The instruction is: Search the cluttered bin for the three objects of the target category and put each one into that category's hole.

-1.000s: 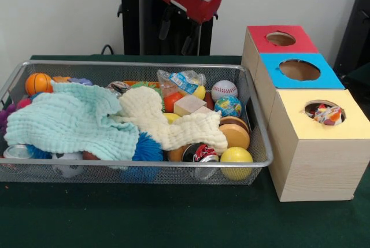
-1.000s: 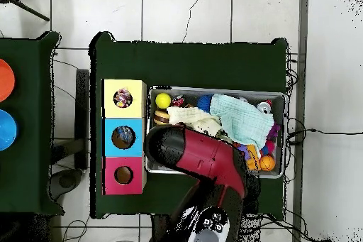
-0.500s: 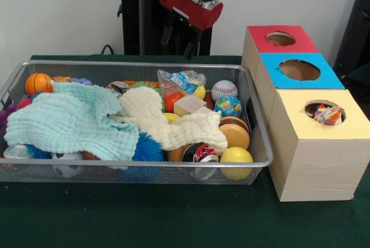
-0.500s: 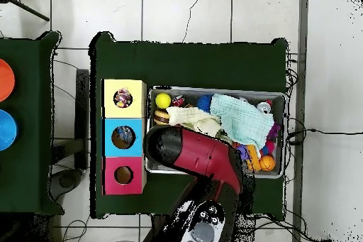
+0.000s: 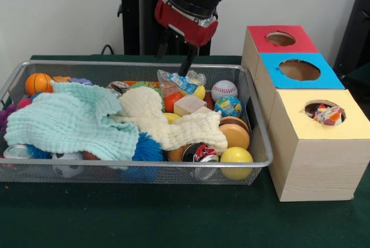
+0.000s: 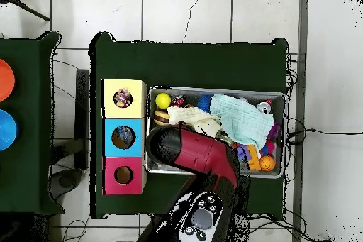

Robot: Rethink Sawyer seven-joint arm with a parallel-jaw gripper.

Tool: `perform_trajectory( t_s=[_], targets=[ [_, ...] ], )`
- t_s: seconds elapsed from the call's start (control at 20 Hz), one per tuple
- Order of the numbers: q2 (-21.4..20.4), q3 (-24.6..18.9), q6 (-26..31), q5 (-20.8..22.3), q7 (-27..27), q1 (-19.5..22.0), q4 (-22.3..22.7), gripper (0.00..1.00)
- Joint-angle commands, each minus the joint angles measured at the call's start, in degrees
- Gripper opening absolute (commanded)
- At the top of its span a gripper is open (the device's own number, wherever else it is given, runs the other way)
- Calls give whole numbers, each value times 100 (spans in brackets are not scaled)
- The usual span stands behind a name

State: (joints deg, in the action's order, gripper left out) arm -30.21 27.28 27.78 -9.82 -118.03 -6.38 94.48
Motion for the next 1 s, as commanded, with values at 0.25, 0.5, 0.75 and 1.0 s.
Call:
perform_trajectory(
  t_s=[0.25,0.5,0.75,1.0],
  targets=[
    [384,-983,-323,-411,-1048,327,389,100],
    [283,-1081,-359,-426,-1055,349,557,100],
    [267,-1018,-233,-434,-1053,353,611,100],
    [278,-817,-153,-493,-1213,268,718,100]
  ],
)
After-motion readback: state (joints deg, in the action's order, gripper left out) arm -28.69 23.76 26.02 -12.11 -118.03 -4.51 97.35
